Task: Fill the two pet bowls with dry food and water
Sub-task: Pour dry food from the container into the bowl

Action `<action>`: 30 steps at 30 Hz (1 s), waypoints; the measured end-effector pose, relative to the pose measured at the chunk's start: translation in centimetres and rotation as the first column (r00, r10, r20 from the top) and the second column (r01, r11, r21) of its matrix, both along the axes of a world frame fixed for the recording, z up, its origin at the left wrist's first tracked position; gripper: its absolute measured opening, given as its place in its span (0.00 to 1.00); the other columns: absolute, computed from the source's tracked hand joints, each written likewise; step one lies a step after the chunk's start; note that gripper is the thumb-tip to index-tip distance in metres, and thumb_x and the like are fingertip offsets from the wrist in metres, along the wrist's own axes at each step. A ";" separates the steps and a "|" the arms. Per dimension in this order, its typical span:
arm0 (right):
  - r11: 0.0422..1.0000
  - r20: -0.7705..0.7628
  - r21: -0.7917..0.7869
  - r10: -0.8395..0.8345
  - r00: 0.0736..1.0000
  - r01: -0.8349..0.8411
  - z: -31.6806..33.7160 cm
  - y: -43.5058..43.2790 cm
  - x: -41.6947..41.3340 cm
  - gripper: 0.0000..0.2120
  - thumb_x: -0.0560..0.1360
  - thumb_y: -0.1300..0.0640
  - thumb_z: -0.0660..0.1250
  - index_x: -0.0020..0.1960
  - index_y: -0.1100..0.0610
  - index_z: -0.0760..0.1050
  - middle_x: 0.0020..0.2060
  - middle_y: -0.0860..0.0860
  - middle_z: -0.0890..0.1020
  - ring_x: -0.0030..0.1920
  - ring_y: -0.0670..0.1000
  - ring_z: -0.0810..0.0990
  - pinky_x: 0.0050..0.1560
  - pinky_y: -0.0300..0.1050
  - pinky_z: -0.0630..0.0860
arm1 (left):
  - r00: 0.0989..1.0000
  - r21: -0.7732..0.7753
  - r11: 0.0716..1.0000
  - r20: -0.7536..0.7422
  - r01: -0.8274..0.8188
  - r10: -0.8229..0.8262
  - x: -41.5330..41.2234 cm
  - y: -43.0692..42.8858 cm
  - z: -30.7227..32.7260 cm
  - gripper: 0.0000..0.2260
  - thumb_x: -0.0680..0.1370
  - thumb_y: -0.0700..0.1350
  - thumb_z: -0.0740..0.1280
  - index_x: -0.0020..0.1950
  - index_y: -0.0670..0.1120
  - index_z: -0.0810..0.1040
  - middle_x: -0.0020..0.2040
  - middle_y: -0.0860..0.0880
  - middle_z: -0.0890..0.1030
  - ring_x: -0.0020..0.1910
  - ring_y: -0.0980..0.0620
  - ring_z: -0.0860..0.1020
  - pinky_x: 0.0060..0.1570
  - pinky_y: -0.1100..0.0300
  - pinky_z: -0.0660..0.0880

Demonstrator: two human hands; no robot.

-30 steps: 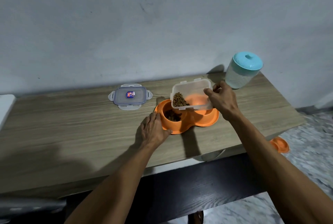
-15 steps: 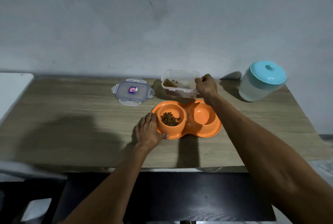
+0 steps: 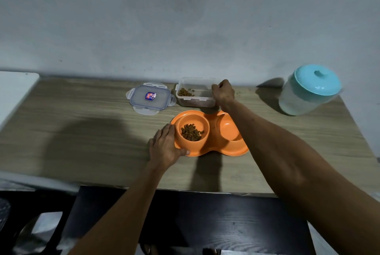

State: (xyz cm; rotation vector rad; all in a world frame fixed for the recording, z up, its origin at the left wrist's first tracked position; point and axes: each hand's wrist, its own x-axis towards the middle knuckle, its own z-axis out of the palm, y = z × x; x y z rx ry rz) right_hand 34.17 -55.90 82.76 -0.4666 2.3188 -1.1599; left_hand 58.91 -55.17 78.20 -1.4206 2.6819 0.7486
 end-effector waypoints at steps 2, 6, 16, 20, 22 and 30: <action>1.000 -0.008 0.017 0.005 1.000 -0.005 -0.3 -0.2 0.1 0.13 0.80 0.53 0.60 0.60 0.61 0.71 0.57 0.60 0.77 0.52 0.59 0.74 0.47 0.47 0.69 | 1.000 0.007 1.000 0.001 -0.003 0.003 0.0 0.0 0.0 0.49 0.65 0.61 0.76 0.79 0.50 0.55 0.79 0.50 0.59 0.77 0.46 0.59 0.71 0.43 0.61; 0.999 -0.040 0.049 -0.009 0.999 0.011 -0.5 -0.4 0.0 0.12 0.81 0.55 0.61 0.59 0.62 0.71 0.57 0.61 0.77 0.52 0.59 0.75 0.47 0.48 0.70 | 0.999 0.021 1.000 0.034 -0.001 0.000 -0.1 0.0 0.2 0.49 0.67 0.61 0.75 0.80 0.50 0.53 0.80 0.50 0.56 0.78 0.46 0.56 0.73 0.42 0.58; 0.994 -0.070 0.107 0.029 0.997 -0.021 0.4 0.8 -0.5 0.12 0.79 0.54 0.65 0.47 0.64 0.80 0.45 0.59 0.83 0.47 0.58 0.80 0.48 0.49 0.77 | 0.999 -0.004 0.999 0.034 0.036 -0.036 0.0 0.2 0.5 0.51 0.67 0.63 0.74 0.80 0.49 0.49 0.80 0.49 0.57 0.77 0.46 0.57 0.72 0.43 0.60; 0.998 -0.076 0.067 -0.007 0.997 0.012 1.5 3.2 -1.2 0.13 0.79 0.56 0.62 0.44 0.63 0.79 0.39 0.58 0.80 0.41 0.56 0.76 0.45 0.52 0.74 | 0.999 -0.095 0.995 -0.013 0.033 -0.035 0.5 0.4 0.9 0.55 0.61 0.70 0.72 0.79 0.49 0.52 0.77 0.48 0.63 0.75 0.46 0.62 0.67 0.41 0.66; 0.998 -0.080 0.042 -0.040 0.996 0.044 1.9 4.9 -1.5 0.12 0.78 0.55 0.62 0.44 0.61 0.78 0.39 0.57 0.80 0.43 0.56 0.77 0.43 0.50 0.72 | 0.998 -0.191 0.980 -0.012 0.052 -0.055 0.1 0.9 1.4 0.53 0.61 0.73 0.69 0.78 0.48 0.54 0.75 0.47 0.65 0.73 0.46 0.64 0.65 0.42 0.67; 0.983 -0.124 -0.030 -0.185 0.975 0.183 2.2 14.7 -4.6 0.13 0.78 0.52 0.62 0.48 0.61 0.80 0.48 0.62 0.83 0.51 0.62 0.80 0.51 0.52 0.76 | 0.982 -0.159 0.969 0.018 0.189 -0.189 -7.3 6.5 4.4 0.49 0.70 0.69 0.67 0.80 0.45 0.50 0.80 0.45 0.55 0.80 0.44 0.52 0.75 0.40 0.53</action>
